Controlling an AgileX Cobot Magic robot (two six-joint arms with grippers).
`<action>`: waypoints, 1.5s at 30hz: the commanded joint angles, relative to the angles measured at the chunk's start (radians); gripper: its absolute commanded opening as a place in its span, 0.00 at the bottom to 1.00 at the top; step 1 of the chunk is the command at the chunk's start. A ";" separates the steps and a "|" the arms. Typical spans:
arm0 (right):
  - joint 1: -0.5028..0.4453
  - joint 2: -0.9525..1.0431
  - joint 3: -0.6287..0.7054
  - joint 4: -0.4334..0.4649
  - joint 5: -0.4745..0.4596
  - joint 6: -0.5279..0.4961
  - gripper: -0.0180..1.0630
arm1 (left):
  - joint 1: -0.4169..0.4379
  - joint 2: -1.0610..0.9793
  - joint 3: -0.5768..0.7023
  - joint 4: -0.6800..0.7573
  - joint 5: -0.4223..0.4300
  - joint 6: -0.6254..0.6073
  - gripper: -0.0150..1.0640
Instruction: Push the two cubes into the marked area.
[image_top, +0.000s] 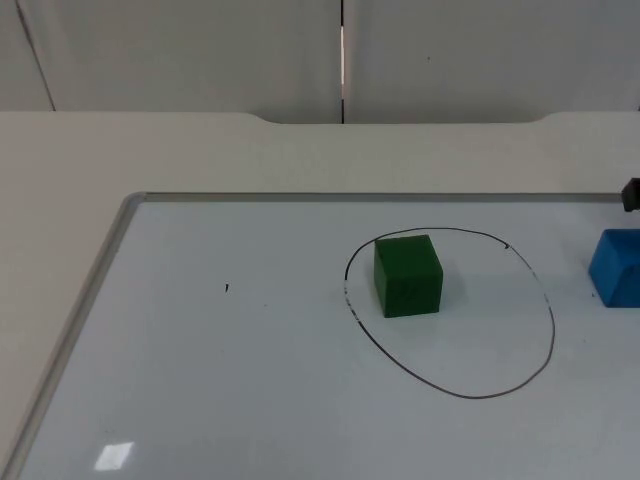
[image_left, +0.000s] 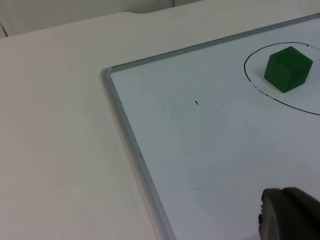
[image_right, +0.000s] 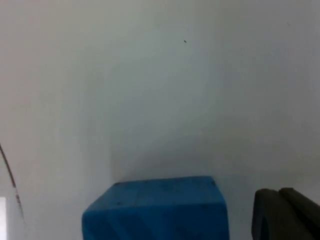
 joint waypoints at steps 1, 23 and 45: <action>-0.005 0.001 -0.005 0.011 -0.014 0.003 0.02 | 0.001 -0.003 0.004 0.002 -0.011 -0.006 0.01; 0.039 0.001 -0.005 0.015 -0.034 0.003 0.02 | 0.001 -0.003 0.004 0.002 -0.011 -0.006 0.01; 0.078 0.001 -0.005 0.062 -0.019 0.003 0.02 | 0.001 -0.003 0.004 0.002 -0.011 -0.006 0.01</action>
